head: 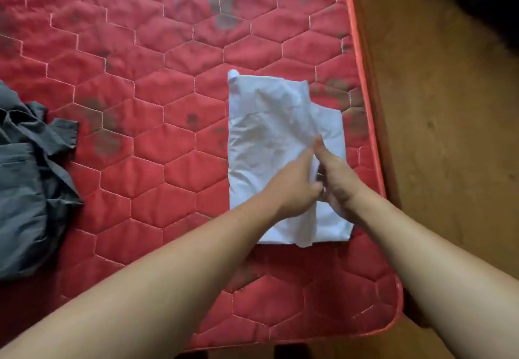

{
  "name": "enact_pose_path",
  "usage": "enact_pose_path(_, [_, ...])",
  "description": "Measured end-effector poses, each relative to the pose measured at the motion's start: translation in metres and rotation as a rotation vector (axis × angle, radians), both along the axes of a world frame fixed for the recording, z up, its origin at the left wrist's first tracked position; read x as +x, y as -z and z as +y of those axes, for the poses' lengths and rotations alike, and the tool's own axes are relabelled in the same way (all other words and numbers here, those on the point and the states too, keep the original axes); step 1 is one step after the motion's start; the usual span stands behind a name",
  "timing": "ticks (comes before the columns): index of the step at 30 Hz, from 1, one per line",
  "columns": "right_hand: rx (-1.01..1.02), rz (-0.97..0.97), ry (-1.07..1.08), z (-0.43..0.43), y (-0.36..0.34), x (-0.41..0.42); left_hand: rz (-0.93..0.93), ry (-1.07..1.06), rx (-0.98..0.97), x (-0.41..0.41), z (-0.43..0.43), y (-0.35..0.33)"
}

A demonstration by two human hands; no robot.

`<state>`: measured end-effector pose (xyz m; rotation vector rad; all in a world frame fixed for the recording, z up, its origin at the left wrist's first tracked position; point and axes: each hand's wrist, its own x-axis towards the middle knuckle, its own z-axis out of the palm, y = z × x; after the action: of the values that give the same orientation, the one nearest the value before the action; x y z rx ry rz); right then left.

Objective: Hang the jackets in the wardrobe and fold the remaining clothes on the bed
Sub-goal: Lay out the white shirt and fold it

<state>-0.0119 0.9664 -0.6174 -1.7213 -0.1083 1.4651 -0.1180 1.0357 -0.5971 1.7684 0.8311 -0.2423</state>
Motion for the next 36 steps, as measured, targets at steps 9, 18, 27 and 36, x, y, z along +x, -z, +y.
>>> enact_pose_path(9, [-0.268,-0.614,-0.339,-0.055,0.050,0.034,0.225,0.265,0.502,-0.057,-0.024,0.065])
enact_pose_path(18, [-0.208,-1.336,-0.624,-0.042,0.058,0.021,0.259,0.376,0.819,-0.108,-0.019,0.102])
enact_pose_path(27, [-0.249,-1.221,-1.101,-0.002,0.103,0.031,0.158,0.318,0.754,-0.109,-0.031,0.122])
enact_pose_path(36, [0.235,-1.544,-1.326,0.119,0.056,0.015,0.264,-0.676,0.062,-0.141,-0.064,0.078])
